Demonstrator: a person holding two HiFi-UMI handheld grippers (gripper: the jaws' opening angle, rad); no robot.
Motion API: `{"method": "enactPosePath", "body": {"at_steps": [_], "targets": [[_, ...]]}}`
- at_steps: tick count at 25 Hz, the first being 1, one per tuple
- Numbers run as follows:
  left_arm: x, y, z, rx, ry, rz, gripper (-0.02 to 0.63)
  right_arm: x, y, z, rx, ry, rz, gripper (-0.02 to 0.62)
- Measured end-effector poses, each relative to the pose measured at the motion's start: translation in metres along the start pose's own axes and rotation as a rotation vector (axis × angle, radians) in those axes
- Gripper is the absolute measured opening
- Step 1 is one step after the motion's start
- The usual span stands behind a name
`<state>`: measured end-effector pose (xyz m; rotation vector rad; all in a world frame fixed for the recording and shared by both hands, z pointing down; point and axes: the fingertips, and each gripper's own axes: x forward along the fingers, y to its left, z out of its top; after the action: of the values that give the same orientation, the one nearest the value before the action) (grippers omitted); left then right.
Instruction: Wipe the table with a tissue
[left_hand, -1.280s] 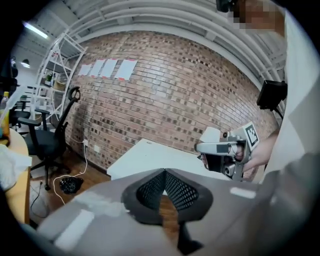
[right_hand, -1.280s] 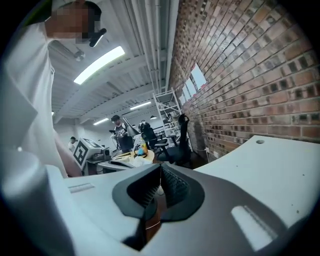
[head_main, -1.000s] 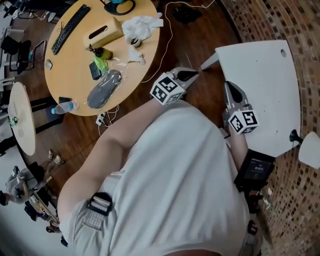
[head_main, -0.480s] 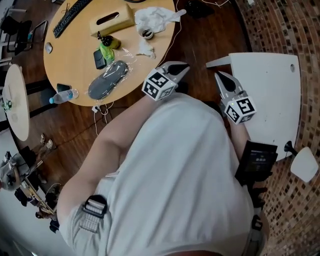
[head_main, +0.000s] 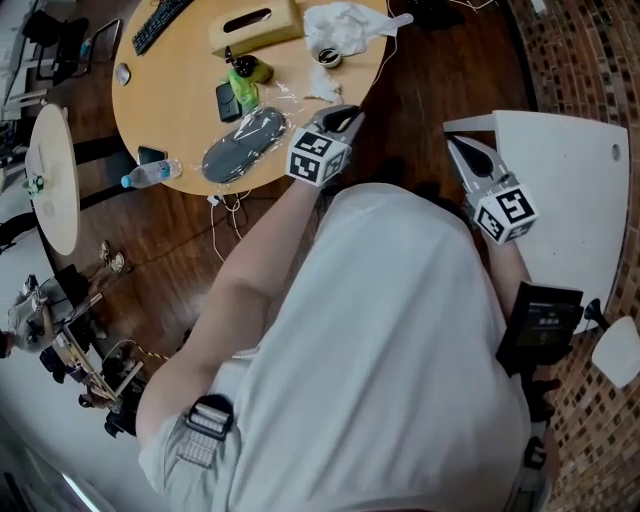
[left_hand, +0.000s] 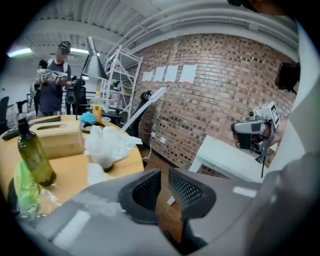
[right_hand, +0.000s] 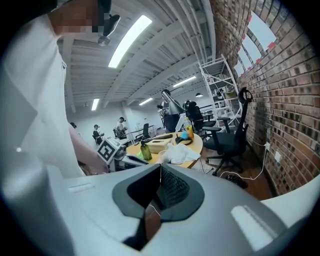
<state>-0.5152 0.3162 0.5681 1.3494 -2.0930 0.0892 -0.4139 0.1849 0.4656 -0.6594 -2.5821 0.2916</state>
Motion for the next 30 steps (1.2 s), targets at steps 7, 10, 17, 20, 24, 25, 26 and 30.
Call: {"method": "enactPosePath", "body": {"at_steps": [7,10,17,20,24,25,26,30], "targets": [[-0.006,0.090,-0.013,0.064,0.156,0.170,0.174,0.000,-0.002,-0.004,0.013,0.000,-0.016,0.008],[0.001,0.105,-0.021,0.104,0.244,0.158,0.234,-0.004,-0.006,-0.007,0.041,-0.003,-0.046,0.008],[0.024,0.125,-0.039,0.165,0.390,0.139,0.299,-0.024,-0.020,-0.015,0.114,-0.012,-0.139,0.008],[0.032,0.131,-0.047,0.165,0.434,0.132,0.305,-0.029,-0.025,-0.018,0.134,-0.020,-0.169,0.008],[0.040,0.127,-0.055,0.169,0.465,0.101,0.270,-0.035,-0.032,-0.021,0.160,-0.030,-0.204,0.008],[0.043,0.126,-0.057,0.169,0.469,0.095,0.257,-0.036,-0.033,-0.021,0.166,-0.032,-0.209,0.008],[0.044,0.124,-0.058,0.165,0.471,0.092,0.249,-0.037,-0.034,-0.021,0.169,-0.035,-0.213,0.008],[0.041,0.118,-0.051,0.128,0.465,0.095,0.217,-0.041,-0.035,-0.016,0.180,-0.046,-0.226,0.008]]}}
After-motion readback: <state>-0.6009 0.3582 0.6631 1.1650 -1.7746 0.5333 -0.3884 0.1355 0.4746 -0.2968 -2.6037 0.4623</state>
